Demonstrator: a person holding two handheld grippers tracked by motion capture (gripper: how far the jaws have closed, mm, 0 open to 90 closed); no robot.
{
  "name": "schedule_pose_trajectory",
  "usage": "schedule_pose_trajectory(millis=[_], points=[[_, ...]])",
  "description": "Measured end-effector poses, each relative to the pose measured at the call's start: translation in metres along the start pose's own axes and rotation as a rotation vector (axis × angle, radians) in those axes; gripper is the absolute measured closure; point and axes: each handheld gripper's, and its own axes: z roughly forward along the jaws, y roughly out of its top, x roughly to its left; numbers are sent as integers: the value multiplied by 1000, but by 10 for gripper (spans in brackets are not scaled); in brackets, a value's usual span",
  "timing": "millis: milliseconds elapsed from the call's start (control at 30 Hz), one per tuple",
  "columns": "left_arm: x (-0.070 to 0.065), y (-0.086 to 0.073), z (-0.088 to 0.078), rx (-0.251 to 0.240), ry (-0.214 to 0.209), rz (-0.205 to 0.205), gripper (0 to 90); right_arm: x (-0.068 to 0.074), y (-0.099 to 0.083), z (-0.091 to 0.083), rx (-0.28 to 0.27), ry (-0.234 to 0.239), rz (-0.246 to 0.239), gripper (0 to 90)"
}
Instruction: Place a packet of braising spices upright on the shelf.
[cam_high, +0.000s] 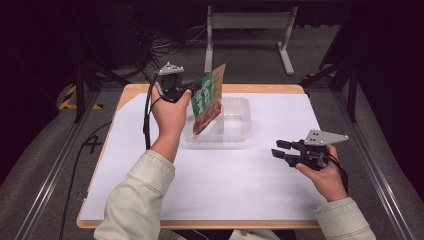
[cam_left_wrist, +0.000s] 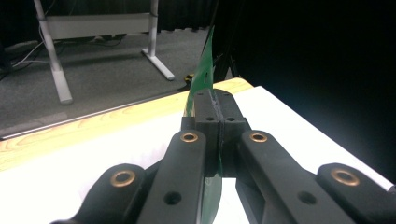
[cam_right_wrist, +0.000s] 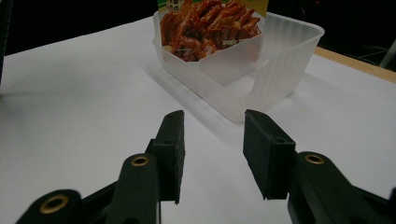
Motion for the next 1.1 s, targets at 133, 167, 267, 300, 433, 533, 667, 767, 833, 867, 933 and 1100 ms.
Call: schedule_pose_trajectory(millis=[133,167,267,300,433,533,667,767,833,867,933,1100], points=[[1,-3,2,6,-6,-3,900,0,0,1,4,1,-3,593],[1,-4,2,5,-6,-8,900,0,0,1,2,2,-3,593],[1,-5,3,8,-13,-14,900,0,0,1,1,1,-2,592],[1,-5,3,10,-11,-12,900,0,0,1,3,0,-3,593],[2,-7,3,9,-11,-8,900,0,1,1,1,0,-5,590],[2,-9,1,9,-13,-19,900,-1,1,0,-4,0,-5,590],[3,-12,-1,18,-12,-14,900,-1,1,0,-4,-2,-4,590],[5,-16,-4,12,-11,-18,900,-1,1,0,-4,-2,-4,590],[7,-18,-5,3,-12,-24,900,-1,1,1,-1,-3,-4,589],[7,-18,-5,-1,-13,-25,900,-1,1,1,-1,-2,-4,589],[7,-19,-6,-1,-12,-20,900,0,1,1,0,-4,-5,589],[8,-18,-5,-1,-6,-17,896,-1,1,2,2,-4,-3,588]])
